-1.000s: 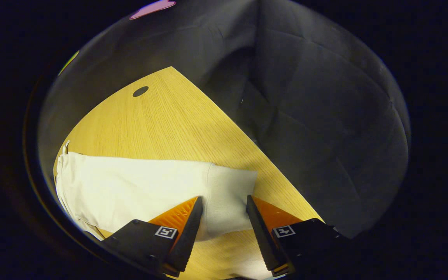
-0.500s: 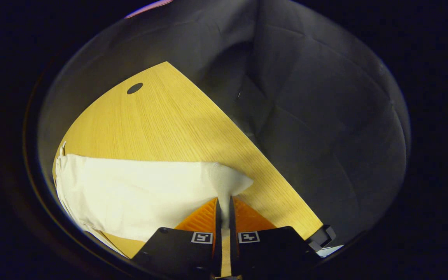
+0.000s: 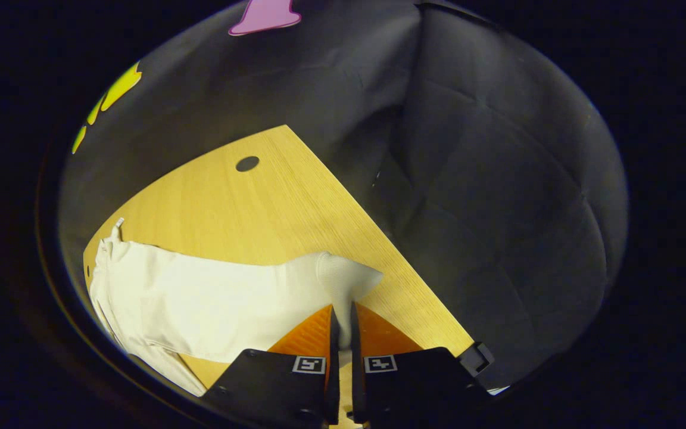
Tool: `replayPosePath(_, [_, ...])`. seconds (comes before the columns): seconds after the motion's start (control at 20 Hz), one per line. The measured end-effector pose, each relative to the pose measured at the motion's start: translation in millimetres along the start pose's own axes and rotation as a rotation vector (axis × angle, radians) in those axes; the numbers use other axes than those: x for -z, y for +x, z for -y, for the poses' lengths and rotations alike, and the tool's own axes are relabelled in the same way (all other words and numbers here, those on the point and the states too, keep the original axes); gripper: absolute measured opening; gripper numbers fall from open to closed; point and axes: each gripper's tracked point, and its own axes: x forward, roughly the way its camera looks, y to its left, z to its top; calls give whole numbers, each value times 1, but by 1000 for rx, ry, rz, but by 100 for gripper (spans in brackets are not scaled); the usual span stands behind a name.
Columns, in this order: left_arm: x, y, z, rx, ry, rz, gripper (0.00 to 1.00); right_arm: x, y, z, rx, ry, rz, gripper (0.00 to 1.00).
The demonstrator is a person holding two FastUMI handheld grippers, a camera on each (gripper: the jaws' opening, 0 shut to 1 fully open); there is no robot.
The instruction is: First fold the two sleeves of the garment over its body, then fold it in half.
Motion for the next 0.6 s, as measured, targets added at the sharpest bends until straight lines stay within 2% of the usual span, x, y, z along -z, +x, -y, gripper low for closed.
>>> replayPosePath(0.3, [-1, 1, -23, 19, -39, 30, 99, -40, -72, -87, -105, -81, 91, 9])
replayPosePath(0.55, [5, 1, -35, 37, -55, 33, 99, -58, -123, -189, -215, -183, 160, 7])
replayPosePath(0.6, [6, 2, -39, 35, -55, 33, 99, -57, -133, -209, -233, -209, 170, 9])
